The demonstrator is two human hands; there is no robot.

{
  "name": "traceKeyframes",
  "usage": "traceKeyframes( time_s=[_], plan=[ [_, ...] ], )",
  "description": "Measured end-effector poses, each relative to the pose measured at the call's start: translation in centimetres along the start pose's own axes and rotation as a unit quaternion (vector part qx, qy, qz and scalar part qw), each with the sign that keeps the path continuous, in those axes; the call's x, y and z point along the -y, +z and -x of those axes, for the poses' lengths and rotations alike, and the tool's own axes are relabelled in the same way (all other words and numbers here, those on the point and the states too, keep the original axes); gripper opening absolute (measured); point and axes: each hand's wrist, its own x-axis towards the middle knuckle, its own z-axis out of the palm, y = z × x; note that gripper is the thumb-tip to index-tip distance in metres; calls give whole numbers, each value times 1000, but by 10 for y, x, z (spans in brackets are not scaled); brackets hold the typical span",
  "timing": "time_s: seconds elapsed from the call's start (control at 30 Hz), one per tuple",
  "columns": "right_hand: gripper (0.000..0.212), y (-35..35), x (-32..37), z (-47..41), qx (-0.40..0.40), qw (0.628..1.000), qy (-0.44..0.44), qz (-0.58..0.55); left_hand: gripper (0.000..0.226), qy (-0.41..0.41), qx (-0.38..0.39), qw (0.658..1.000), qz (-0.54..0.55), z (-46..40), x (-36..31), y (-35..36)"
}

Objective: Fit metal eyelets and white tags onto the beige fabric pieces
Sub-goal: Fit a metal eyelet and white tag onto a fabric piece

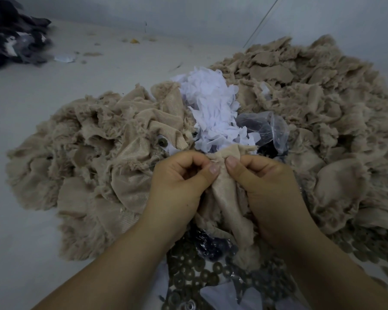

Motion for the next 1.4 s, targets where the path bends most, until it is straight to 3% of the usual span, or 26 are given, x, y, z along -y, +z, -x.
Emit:
traceKeyframes(
  time_s=[0.17,0.43,0.67,1.03,1.13,1.27,1.4],
  plan=[
    [15,1,-2,1,-14,1000,-5,21,13,44,-16,998,-38,2,1,3],
    [9,1,2,1,-40,996,-67,40,9,35,-22,999,-17,3,2,4],
    [17,2,2,3,-69,988,-96,100,8,38,-32,998,-40,2,4,6],
    [18,1,2,1,-19,994,-66,80,8,66,-37,992,-102,5,2,7],
    [30,-2,2,-1,9,999,-12,43,6,74,-39,991,-110,6,1,7],
    [28,-8,2,-6,56,993,98,-45,10,66,-21,993,-96,5,1,5],
    [26,-8,0,-5,43,996,74,-17,19,41,-8,998,-41,5,0,4]
  ],
)
